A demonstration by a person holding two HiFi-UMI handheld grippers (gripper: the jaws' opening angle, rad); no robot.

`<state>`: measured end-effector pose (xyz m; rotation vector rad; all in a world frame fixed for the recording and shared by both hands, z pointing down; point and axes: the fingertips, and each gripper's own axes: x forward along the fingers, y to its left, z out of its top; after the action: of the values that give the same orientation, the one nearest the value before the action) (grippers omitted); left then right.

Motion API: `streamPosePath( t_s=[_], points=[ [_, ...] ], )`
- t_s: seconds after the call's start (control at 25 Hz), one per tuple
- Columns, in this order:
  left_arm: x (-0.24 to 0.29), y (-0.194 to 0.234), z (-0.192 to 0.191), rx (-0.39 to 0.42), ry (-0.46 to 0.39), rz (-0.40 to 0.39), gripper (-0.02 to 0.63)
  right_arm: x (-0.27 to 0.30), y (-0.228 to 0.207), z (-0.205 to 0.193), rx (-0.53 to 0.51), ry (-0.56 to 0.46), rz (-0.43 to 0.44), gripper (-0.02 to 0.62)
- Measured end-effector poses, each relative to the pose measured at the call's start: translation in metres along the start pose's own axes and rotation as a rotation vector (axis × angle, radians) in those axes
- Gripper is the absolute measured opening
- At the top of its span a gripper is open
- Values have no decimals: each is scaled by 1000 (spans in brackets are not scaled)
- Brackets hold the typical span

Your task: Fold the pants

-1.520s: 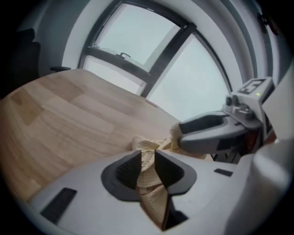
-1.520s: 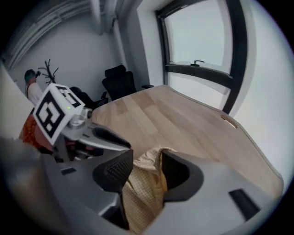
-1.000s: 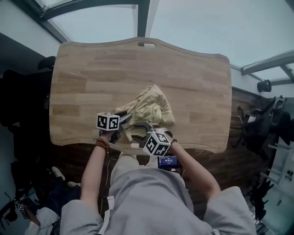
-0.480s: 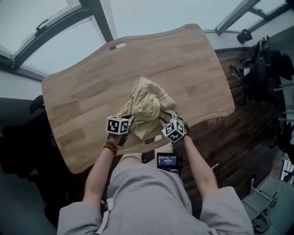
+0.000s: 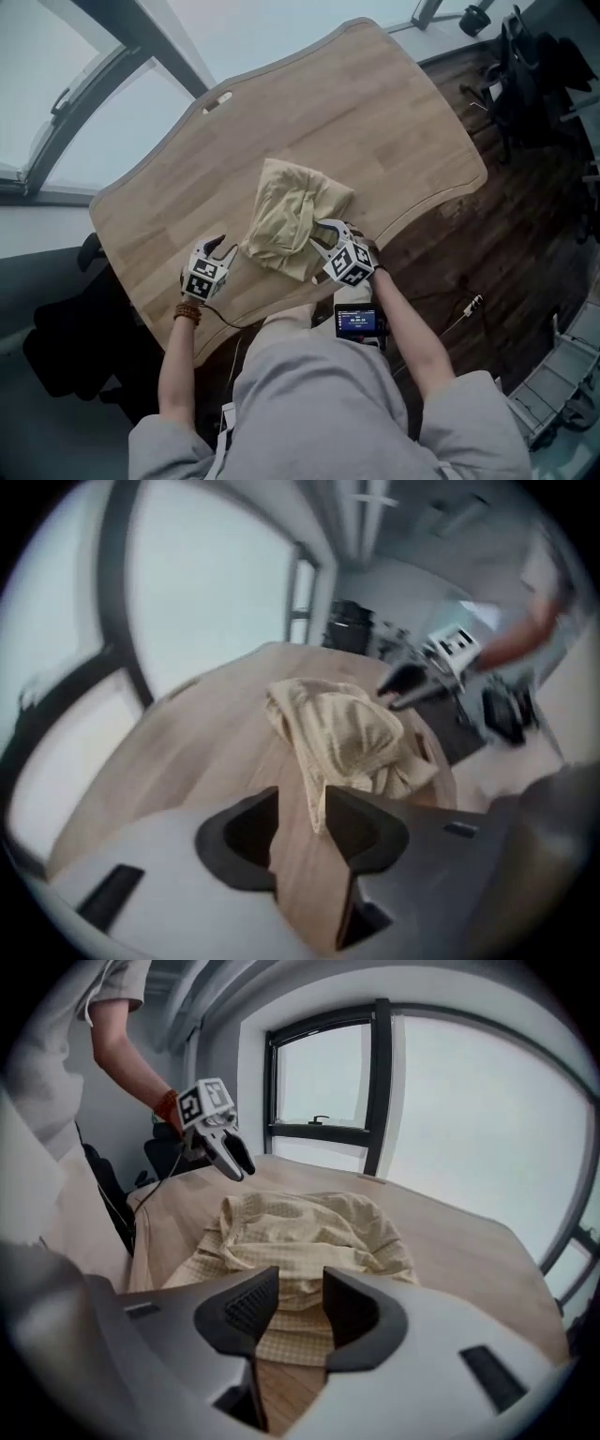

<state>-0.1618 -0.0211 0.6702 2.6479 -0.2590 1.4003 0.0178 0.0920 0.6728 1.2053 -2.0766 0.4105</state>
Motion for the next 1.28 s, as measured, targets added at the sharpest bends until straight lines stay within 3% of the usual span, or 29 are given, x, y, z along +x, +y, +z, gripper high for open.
streamPosePath(
  t_s=[0.08, 0.16, 0.24, 0.32, 0.36, 0.4, 0.48, 0.56, 0.6, 0.72, 0.84, 0.92, 1.0, 1.08, 1.12, 1.16, 1.2, 1.28],
  points=[
    [8, -29, 20, 375, -16, 34, 151, 7, 4, -3, -153, 41, 6, 160],
    [25, -51, 32, 642, -1, 44, 143, 20, 9, -10, -373, 104, -8, 176],
    [43, -62, 32, 790, 42, 38, 140, 32, 9, -17, -476, 154, -34, 154],
    [54, -66, 28, 853, 82, 35, 86, 28, 14, -12, -424, 135, -6, 21],
    [55, -64, 26, 848, 88, 36, 18, 17, 17, -2, -347, 91, 24, 17],
    [52, -60, 26, 810, 83, 35, 11, 0, 20, 13, -252, 32, 60, 17],
    [39, -46, 24, 653, 50, 29, 9, -38, 31, 32, -103, -65, 161, 15],
    [25, -33, 16, 518, 15, 18, 9, -63, 55, 17, -93, -33, 276, 15],
    [19, -30, 9, 483, 2, 11, 11, -66, 64, -1, -121, 17, 294, 19],
    [10, -31, -10, 480, -3, -8, 12, -48, 70, -30, -91, 79, 206, 23],
    [12, -35, -14, 519, -1, 9, 29, -13, 75, -17, 64, 58, 149, 184],
    [16, -40, -8, 495, -17, 16, 41, 11, 75, -15, 169, 90, 120, 184],
    [25, -47, 0, 397, -38, -7, 71, 28, 70, -20, 278, 136, 89, 171],
    [37, -50, 4, 303, -23, -25, 94, 37, 64, -19, 368, 136, 85, 95],
    [43, -49, 3, 296, 8, -14, 100, 35, 63, -16, 395, 121, 96, 84],
    [47, -46, 0, 316, 42, 12, 85, 30, 62, -11, 403, 102, 109, 81],
    [50, -42, -3, 344, 64, 45, 22, 20, 63, -5, 393, 79, 121, 78],
    [47, -28, -7, 320, 65, 88, 6, -6, 64, 7, 335, 35, 141, 75]
  ],
)
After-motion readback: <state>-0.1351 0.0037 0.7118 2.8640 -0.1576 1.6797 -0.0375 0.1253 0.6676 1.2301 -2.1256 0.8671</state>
